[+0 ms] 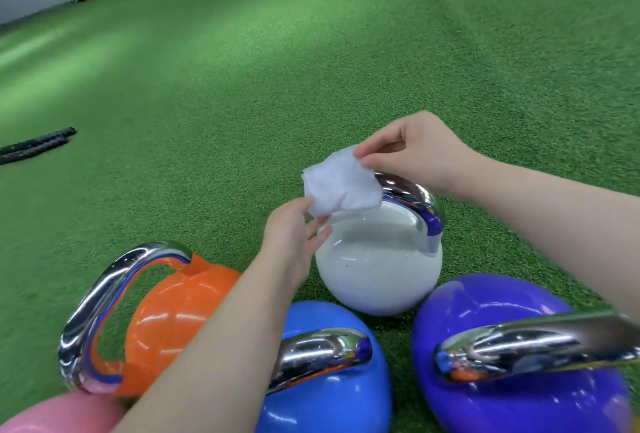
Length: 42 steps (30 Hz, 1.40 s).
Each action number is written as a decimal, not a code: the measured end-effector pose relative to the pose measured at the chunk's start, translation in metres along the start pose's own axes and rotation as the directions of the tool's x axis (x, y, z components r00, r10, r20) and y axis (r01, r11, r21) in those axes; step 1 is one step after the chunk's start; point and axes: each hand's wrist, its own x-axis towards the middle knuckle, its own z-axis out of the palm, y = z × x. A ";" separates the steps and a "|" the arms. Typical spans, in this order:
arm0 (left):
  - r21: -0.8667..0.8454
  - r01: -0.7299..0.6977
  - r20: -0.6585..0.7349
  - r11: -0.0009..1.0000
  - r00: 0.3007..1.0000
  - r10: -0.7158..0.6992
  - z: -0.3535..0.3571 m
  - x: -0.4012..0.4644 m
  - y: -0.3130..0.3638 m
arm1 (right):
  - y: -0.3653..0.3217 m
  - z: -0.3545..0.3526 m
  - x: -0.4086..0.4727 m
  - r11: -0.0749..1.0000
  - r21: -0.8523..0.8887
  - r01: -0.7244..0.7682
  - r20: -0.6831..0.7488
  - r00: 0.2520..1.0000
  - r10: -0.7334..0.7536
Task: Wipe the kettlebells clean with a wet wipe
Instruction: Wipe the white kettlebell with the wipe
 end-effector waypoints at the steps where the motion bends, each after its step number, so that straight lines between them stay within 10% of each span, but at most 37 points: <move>1: -0.075 0.036 0.047 0.997 0.998 -0.033 0.000 -0.001 0.000 | -0.001 0.000 -0.002 1.000 0.014 0.005 0.001 1.000 -0.005; 10: -0.037 -0.461 0.095 0.887 0.882 0.462 -0.008 -0.011 0.008 | -0.015 0.003 -0.008 0.875 0.456 -0.159 0.033 0.986 0.162; 26: -0.020 -0.473 0.263 0.881 0.847 0.461 -0.008 -0.005 0.001 | -0.005 0.005 -0.011 0.884 0.414 -0.216 -0.065 0.962 0.266; 32: 0.036 -0.335 0.128 0.941 0.936 0.328 -0.007 0.001 0.000 | 0.001 0.004 -0.006 0.974 -0.074 -0.214 -0.190 0.962 0.197; 36: -0.006 -0.180 0.101 0.984 0.979 0.179 -0.009 0.006 0.000 | 0.005 0.006 -0.004 0.825 -0.549 -0.134 -0.183 0.982 0.038; 39: -0.003 -0.158 0.101 0.987 0.982 0.157 -0.007 0.006 0.001 | -0.004 0.018 -0.007 0.791 -0.595 0.140 -0.063 0.974 -0.219; 42: 0.009 -0.156 0.093 0.988 0.984 0.155 -0.008 0.002 0.003 | -0.009 0.036 0.000 0.718 -0.666 0.203 0.152 0.979 -0.135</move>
